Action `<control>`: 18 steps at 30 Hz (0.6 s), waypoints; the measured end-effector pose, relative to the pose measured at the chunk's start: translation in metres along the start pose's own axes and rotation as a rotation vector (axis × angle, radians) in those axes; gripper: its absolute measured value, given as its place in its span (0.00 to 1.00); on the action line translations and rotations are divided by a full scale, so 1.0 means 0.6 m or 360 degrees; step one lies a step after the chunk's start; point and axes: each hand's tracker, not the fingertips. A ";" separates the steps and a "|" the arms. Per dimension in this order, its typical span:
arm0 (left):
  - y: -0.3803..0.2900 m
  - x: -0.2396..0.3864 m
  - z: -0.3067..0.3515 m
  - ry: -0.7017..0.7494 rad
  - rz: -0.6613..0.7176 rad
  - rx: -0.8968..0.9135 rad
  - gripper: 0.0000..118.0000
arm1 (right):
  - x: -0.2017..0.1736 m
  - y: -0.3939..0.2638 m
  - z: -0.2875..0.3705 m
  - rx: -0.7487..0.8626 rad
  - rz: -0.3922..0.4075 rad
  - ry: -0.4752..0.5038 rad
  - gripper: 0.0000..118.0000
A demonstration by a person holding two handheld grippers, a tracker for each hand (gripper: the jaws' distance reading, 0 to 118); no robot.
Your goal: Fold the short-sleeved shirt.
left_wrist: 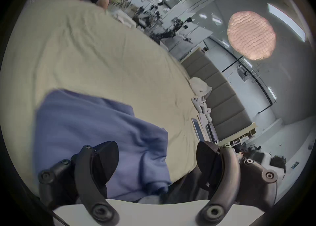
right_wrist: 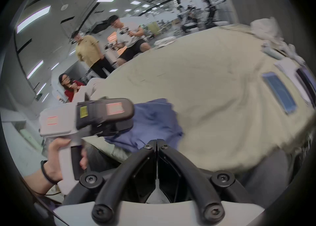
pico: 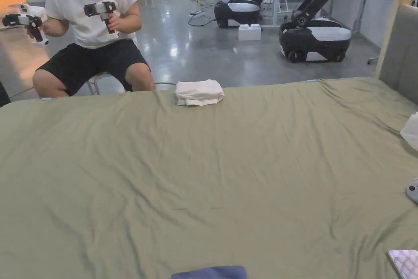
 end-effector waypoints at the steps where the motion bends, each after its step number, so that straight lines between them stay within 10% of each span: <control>1: 0.001 -0.010 0.025 0.0030 -0.0010 0.0011 0.80 | -0.007 0.014 -0.031 -0.0027 0.0029 0.0010 0.00; 4: 0.011 -0.059 0.082 0.0106 0.0048 0.0046 0.81 | -0.016 0.050 -0.116 -0.0142 0.0086 -0.0053 0.00; 7: 0.017 -0.116 0.118 0.0116 0.0188 0.0064 0.84 | -0.003 0.050 -0.196 -0.0480 0.0158 -0.0450 0.00; 12: 0.016 -0.187 0.073 0.0121 0.0419 0.0018 0.85 | 0.000 0.039 -0.174 -0.0341 0.0115 -0.0332 0.00; 14: 0.012 -0.209 0.032 0.0108 0.0511 -0.0021 0.64 | 0.002 0.039 -0.175 -0.0321 0.0085 -0.0332 0.00; 16: 0.013 -0.207 0.018 0.0083 0.0488 0.0019 0.22 | -0.001 0.041 -0.170 -0.0323 0.0058 -0.0334 0.00; 18: 0.015 -0.195 0.007 0.0098 0.0517 0.0014 0.21 | 0.002 0.045 -0.166 -0.0327 0.0045 -0.0331 0.00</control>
